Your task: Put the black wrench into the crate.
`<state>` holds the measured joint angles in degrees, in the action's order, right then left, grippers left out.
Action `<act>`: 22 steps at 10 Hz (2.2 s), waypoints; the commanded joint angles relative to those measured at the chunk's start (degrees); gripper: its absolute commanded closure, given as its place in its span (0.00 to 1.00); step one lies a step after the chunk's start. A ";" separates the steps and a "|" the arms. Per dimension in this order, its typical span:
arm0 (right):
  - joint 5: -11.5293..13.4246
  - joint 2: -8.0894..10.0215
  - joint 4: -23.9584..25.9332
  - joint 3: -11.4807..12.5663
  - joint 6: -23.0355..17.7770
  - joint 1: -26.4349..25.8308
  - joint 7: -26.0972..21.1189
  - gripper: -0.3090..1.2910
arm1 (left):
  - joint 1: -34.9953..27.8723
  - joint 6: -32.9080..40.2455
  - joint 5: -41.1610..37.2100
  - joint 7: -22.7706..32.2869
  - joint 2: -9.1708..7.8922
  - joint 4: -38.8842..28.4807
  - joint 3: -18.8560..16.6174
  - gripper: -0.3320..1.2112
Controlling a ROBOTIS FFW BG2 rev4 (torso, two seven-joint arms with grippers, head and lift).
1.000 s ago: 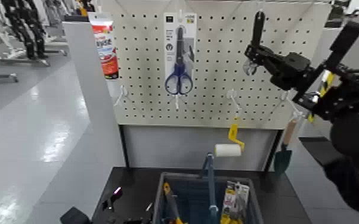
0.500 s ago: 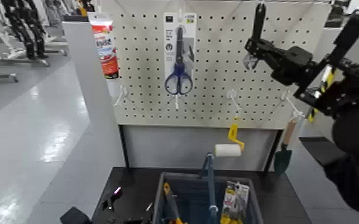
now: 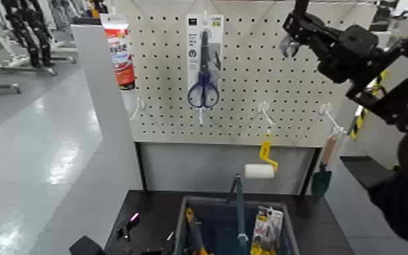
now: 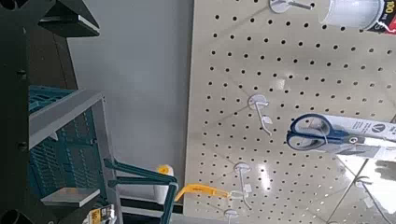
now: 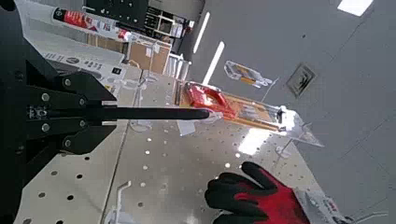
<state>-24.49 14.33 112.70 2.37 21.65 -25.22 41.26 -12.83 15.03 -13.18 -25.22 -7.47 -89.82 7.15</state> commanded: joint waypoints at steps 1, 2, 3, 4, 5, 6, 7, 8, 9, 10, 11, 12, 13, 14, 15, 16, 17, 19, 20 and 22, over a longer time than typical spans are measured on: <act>0.06 -1.77 4.29 -0.26 2.26 4.57 -1.89 0.88 | 0.00 -0.08 0.00 0.00 0.00 0.00 0.14 0.28; 0.06 -3.17 5.25 -0.08 2.87 7.29 -2.41 0.88 | 0.00 -0.08 0.09 0.00 0.08 0.00 0.14 0.28; -0.21 -4.23 5.52 0.01 3.93 10.19 -4.35 0.88 | -0.09 -0.08 0.09 0.00 0.08 0.00 0.14 0.28; 0.14 -4.75 6.13 0.53 5.42 12.83 -5.93 0.88 | -0.09 -0.08 0.17 0.00 0.08 0.00 0.14 0.28; 0.67 -5.19 6.31 1.76 7.09 15.20 -6.98 0.88 | -0.09 -0.08 0.17 0.09 0.17 0.00 0.14 0.28; 0.85 -5.72 5.17 2.11 8.59 17.66 -7.69 0.88 | 0.00 -0.08 0.26 0.09 0.17 0.17 0.14 0.28; 0.85 -6.51 2.44 2.29 9.46 20.04 -7.95 0.88 | 0.09 -0.08 0.26 0.09 0.17 0.17 0.06 0.28; -0.03 -7.04 -0.90 2.38 9.64 22.32 -8.39 0.88 | 0.00 0.00 0.26 0.09 0.17 0.17 -0.03 0.28; -0.21 -7.39 -3.36 2.20 10.34 23.99 -8.39 0.88 | 0.00 0.00 0.35 0.09 0.17 0.17 -0.12 0.28; 0.41 -7.30 -4.68 1.94 11.84 25.40 -9.36 0.88 | 0.00 0.00 0.35 0.09 0.17 0.26 -0.12 0.28; 1.37 -7.21 -6.17 2.11 13.16 26.45 -9.53 0.88 | 0.00 0.09 0.35 0.00 0.35 0.35 -0.29 0.28; 1.73 -7.30 -7.23 2.11 13.77 27.42 -9.62 0.88 | 0.09 0.09 0.44 0.00 0.35 0.44 -0.38 0.28; 2.96 -7.30 -7.49 2.03 15.27 28.21 -9.71 0.88 | 0.09 0.09 0.44 0.00 0.35 0.44 -0.38 0.28; 3.48 -7.30 -8.02 1.59 16.23 28.83 -9.80 0.88 | 0.09 0.09 0.61 0.00 0.35 0.44 -0.38 0.28; 3.57 -7.39 -9.07 0.97 16.67 29.00 -9.71 0.88 | 0.09 0.09 0.44 0.00 0.35 0.44 -0.38 0.28; 3.66 -7.48 -10.30 0.62 16.76 29.27 -9.71 0.88 | 0.09 0.09 0.44 0.00 0.35 0.44 -0.38 0.28; 3.75 -7.48 -11.89 0.62 16.67 29.27 -9.36 0.88 | 0.09 0.09 0.61 -0.18 0.35 0.44 -0.38 0.28; 4.10 -7.57 -13.47 0.62 16.76 29.53 -9.36 0.88 | 0.18 0.18 0.44 -0.18 0.17 0.52 -0.29 0.28; 4.01 -8.09 -13.56 1.15 17.20 29.53 -9.18 0.61 | 0.18 0.18 0.44 -0.18 0.17 0.52 -0.29 0.28; 3.40 -8.18 -13.47 1.50 16.85 29.35 -8.83 0.17 | 0.18 0.18 0.61 -0.18 0.26 0.52 -0.21 0.28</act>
<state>-21.00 6.18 99.17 3.82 38.62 4.26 32.45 -12.65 15.21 -12.64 -25.40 -7.26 -89.29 6.93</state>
